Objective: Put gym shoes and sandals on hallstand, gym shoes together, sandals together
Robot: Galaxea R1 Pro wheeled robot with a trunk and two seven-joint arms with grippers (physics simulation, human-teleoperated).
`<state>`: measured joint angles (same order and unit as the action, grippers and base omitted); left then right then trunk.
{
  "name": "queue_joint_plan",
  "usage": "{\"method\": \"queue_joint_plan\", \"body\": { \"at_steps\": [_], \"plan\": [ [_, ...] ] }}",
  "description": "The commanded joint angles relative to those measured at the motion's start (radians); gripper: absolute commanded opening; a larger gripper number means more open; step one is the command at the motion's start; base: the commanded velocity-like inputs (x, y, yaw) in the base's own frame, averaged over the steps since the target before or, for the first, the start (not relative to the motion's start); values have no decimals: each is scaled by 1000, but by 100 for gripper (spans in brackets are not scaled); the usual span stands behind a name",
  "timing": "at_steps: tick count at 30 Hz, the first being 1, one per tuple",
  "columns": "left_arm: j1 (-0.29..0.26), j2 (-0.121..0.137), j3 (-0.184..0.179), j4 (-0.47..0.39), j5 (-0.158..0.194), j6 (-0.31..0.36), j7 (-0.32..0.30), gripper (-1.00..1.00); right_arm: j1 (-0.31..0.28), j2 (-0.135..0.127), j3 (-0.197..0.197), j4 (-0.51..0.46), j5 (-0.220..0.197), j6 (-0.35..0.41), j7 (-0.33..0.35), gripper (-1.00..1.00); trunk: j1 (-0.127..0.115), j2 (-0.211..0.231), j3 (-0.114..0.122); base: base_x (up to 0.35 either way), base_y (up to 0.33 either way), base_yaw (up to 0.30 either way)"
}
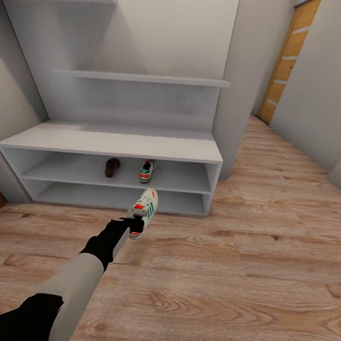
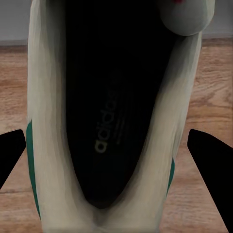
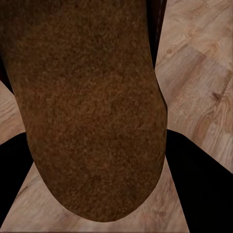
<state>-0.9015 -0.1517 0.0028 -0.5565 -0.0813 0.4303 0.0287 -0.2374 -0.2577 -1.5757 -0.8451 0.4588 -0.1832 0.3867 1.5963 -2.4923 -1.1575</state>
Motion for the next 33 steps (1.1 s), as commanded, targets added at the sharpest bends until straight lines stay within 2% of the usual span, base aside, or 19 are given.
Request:
{"method": "queue_joint_plan", "body": {
  "at_steps": [1,5,7,9,20,33],
  "plan": [
    [0,-1,0,-2,-8,5,0,-100,-2,0,-6,0,10,-6,7,-100,4,-8,-6,0,0,0],
    [-5,-4,0,-11,-7,7,1,-100,-2,0,-6,3,10,-6,7,-100,5,-9,-27,0,0,0],
    [-33,-8,0,-46,-8,86,2,-100,-2,0,-5,5,14,-7,8,-100,6,-9,-38,0,0,0],
    [-41,-9,0,-54,-8,106,3,-100,-2,0,-5,6,15,-7,8,-100,7,-10,-49,0,0,0],
    [-36,-8,4,-62,-6,114,4,-100,-2,1,-4,7,16,-9,10,-100,7,-10,-51,28,0,0],
    [-26,-6,5,-62,-7,110,5,-100,-2,3,-4,5,17,-10,11,-100,7,-10,-51,303,0,0]
  ]
}}
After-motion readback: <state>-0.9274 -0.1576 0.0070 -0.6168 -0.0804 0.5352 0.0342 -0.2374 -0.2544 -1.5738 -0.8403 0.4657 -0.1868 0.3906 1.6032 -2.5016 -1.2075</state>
